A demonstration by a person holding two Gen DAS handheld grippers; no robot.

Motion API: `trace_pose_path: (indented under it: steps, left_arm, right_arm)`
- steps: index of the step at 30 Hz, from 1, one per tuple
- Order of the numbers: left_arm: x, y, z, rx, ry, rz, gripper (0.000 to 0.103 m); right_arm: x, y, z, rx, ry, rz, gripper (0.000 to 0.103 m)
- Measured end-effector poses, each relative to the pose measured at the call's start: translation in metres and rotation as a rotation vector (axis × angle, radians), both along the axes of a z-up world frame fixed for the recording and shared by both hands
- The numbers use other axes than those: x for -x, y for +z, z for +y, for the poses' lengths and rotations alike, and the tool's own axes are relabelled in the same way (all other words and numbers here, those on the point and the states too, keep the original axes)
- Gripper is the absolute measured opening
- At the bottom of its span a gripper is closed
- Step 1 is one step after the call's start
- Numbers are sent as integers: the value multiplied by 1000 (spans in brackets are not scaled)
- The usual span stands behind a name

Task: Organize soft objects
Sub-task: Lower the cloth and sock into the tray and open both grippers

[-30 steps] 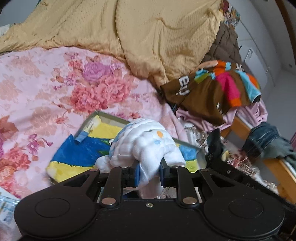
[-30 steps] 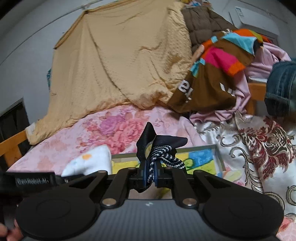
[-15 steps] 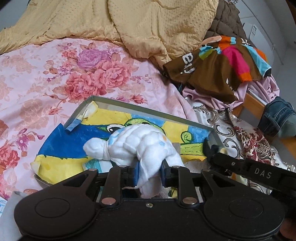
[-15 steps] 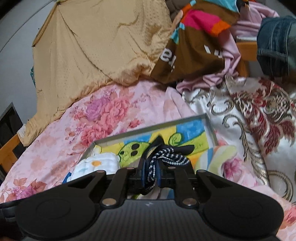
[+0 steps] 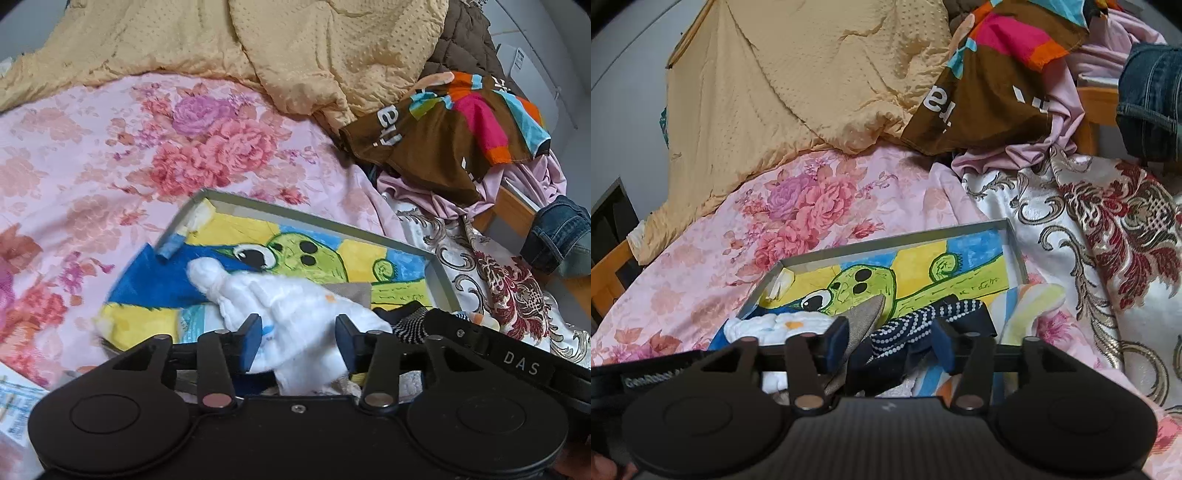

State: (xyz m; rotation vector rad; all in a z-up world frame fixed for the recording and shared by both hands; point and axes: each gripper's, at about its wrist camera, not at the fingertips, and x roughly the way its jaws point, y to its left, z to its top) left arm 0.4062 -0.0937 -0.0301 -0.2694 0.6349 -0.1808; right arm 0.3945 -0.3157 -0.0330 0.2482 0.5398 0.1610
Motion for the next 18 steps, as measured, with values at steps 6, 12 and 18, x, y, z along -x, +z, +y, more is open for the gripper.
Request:
trace_pose_path:
  steps: [6, 12, 18]
  left_arm:
    - [15, 21, 10, -8, 16, -36, 63]
    - [35, 41, 10, -51, 26, -93, 84]
    - [59, 58, 14, -98, 73, -152, 102]
  right_arm:
    - [13, 13, 6, 44, 11, -37, 70]
    - [28, 28, 9, 58, 22, -76, 83]
    - [45, 43, 7, 48, 12, -107, 94]
